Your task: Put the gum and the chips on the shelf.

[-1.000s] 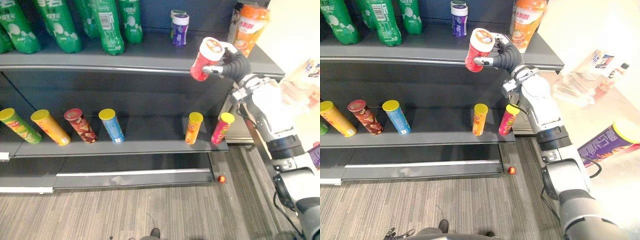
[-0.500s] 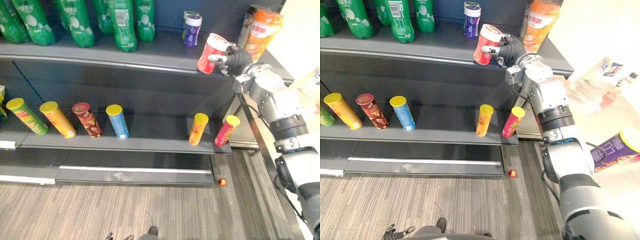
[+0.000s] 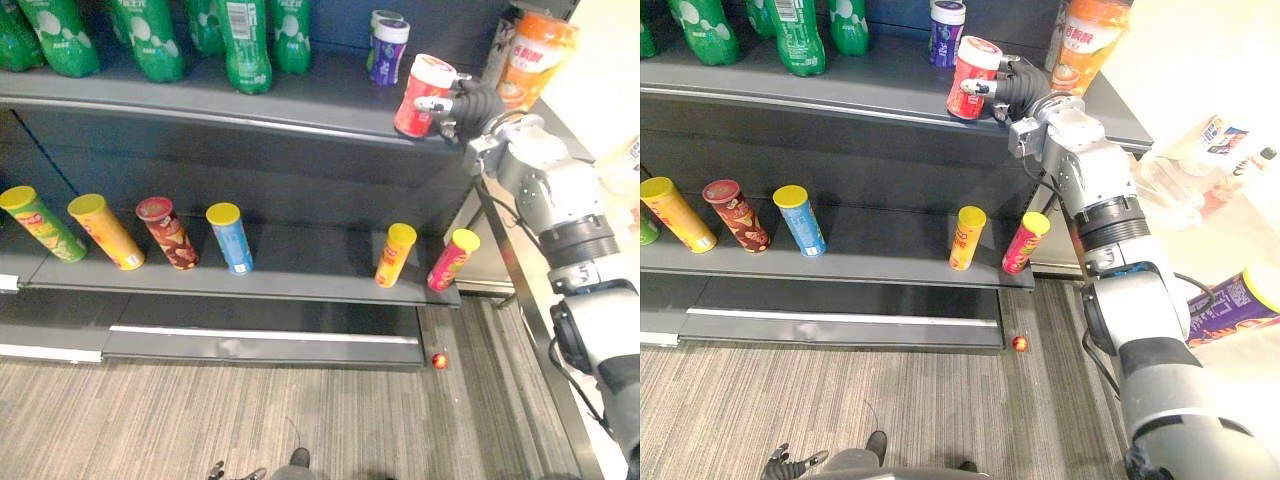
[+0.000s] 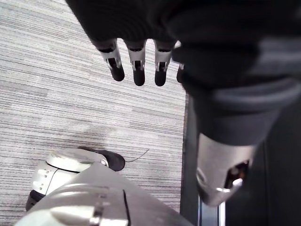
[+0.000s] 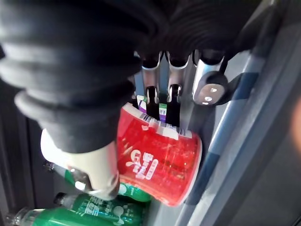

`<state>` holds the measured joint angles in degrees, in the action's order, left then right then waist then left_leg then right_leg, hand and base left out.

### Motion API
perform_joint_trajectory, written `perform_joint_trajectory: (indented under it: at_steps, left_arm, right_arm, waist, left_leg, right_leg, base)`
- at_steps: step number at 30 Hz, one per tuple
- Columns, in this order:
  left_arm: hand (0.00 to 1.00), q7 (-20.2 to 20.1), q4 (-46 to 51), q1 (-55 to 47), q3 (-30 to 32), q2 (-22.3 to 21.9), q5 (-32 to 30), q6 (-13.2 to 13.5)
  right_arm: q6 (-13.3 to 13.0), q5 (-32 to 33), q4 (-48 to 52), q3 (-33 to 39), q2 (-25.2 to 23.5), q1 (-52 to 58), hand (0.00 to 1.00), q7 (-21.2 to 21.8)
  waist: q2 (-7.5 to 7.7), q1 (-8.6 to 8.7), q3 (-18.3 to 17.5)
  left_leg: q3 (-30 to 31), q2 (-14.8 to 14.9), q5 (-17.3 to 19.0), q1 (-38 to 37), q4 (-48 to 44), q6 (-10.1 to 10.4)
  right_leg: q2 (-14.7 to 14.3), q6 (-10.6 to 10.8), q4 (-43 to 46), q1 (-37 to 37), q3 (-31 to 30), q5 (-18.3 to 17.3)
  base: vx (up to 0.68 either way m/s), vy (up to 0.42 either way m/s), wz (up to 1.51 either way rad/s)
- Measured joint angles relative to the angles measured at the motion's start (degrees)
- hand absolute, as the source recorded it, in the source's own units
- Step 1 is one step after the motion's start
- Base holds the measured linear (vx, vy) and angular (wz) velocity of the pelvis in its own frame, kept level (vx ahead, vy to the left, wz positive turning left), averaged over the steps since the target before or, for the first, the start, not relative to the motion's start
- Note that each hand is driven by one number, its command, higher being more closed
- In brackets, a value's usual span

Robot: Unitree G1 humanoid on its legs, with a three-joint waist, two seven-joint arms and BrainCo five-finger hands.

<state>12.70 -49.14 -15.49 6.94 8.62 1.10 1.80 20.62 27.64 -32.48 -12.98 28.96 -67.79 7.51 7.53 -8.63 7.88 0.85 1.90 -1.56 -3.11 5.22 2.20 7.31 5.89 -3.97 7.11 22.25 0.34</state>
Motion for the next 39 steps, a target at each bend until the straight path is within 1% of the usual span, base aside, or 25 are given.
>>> perform_joint_trajectory:
  at_steps: [4, 5, 7, 10, 16, 19, 22, 30, 31, 39]
  left_arm:
    - [0.00, 0.06, 0.09, 0.05, 0.01, 0.33, 0.03, -0.59]
    - [0.00, 0.12, 0.10, 0.14, 0.00, 0.33, 0.04, -0.76]
    - [0.00, 0.28, 0.14, 0.33, 0.01, 0.35, 0.05, -0.80]
    - [0.00, 0.44, 0.19, 0.43, 0.03, 0.41, 0.10, -1.11]
    - [0.00, 0.46, 1.33, 0.41, 0.02, 0.42, 0.31, -1.59]
    - [0.00, 0.48, 2.14, 0.61, 0.02, 0.42, 0.40, -1.95]
    - [0.00, 0.51, 2.15, 0.55, 0.01, 0.46, 0.43, -2.08]
    - [0.00, 0.54, 2.20, 0.59, -0.05, 0.54, 0.46, -2.45]
    - [0.00, 0.54, 2.20, 0.59, -0.09, 0.55, 0.46, -2.45]
    - [0.00, 0.55, 2.19, 0.58, -0.36, 0.64, 0.46, -2.46]
  right_arm:
    - [0.42, -0.81, -0.58, -1.03, 0.69, -1.51, 1.00, -0.04]
    - [0.43, -0.84, -1.38, -1.14, 0.95, -1.95, 1.00, 0.00]
    - [0.51, -1.80, -2.33, -1.63, 2.03, -2.75, 1.00, 0.14]
    - [0.51, -2.92, -2.61, -1.68, 2.45, -3.53, 1.00, 0.21]
    - [0.49, -2.89, -4.48, -3.39, 2.76, -6.16, 1.00, 0.21]
    - [0.39, -2.80, -4.47, -3.42, 4.05, -6.31, 1.00, 0.12]
    - [0.35, -2.47, -4.47, -3.51, 4.24, -6.33, 1.00, -0.75]
    - [-0.25, -2.48, -4.45, -3.55, 4.27, -7.43, 1.00, -0.84]
    - [-0.25, -2.50, -4.45, -3.64, 4.27, -7.43, 0.00, -0.81]
    - [-0.33, -2.60, -4.44, -4.67, 4.26, -7.42, 0.00, -0.67]
  waist:
    - [0.72, -0.33, 0.77]
    - [0.73, -0.80, 0.79]
    - [0.85, -1.19, 0.85]
    - [1.11, -1.17, 1.24]
    - [1.34, -1.99, 2.16]
    - [1.63, -2.54, 2.94]
    - [1.86, -2.62, 3.16]
    - [2.04, -2.60, 3.90]
    - [2.05, -2.60, 3.90]
    - [2.05, -2.62, 3.90]
  left_leg:
    - [0.18, 0.02, 0.01, 0.10, -0.08, 0.00]
    - [0.18, -0.03, 0.02, 0.10, -0.07, 0.00]
    - [0.74, -0.09, 0.01, 0.40, -0.14, 0.00]
    - [1.40, -0.13, -0.01, 0.81, -0.44, 0.00]
    - [1.45, -0.15, 0.03, 0.95, -0.58, 0.02]
    - [1.48, -0.12, 0.05, 1.00, -0.59, 0.05]
    - [1.51, -0.13, 0.06, 1.05, -0.58, 0.05]
    - [1.35, -0.05, 0.04, 2.16, -1.45, 0.04]
    - [1.34, -0.04, 0.04, 2.14, -1.48, 0.04]
    - [1.24, 0.06, 0.06, 2.13, -1.51, 0.06]
  right_leg:
    - [0.00, 0.00, 0.05, 0.04, 0.15, -0.01]
    - [0.04, 0.00, 0.05, 0.04, 0.15, -0.01]
    - [0.05, 0.00, 0.05, 0.04, 0.69, -0.01]
    - [0.01, 0.00, 0.04, 0.03, 1.09, -0.01]
    - [0.05, 0.01, 0.10, 0.01, 1.12, -0.01]
    - [0.05, 0.01, 0.20, -0.01, 1.12, -0.02]
    - [0.09, 0.01, 0.34, -0.09, 1.12, -0.02]
    - [0.17, 0.01, 1.14, -1.53, 0.87, -0.02]
    - [0.15, 0.00, 1.17, -1.52, 0.83, -0.02]
    - [0.12, 0.00, 1.31, -1.53, 0.65, -0.02]
  base:
    - [0.00, 0.000, 0.00]
    - [0.00, 0.000, 0.00]
    - [0.00, -0.001, 0.11]
    - [0.00, -0.002, 0.15]
    - [0.00, 0.000, 0.00]
    - [0.00, 0.000, 0.00]
    - [0.00, 0.000, 0.00]
    - [0.00, 0.000, 0.00]
    - [0.00, 0.000, 0.00]
    - [0.00, 0.000, 0.00]
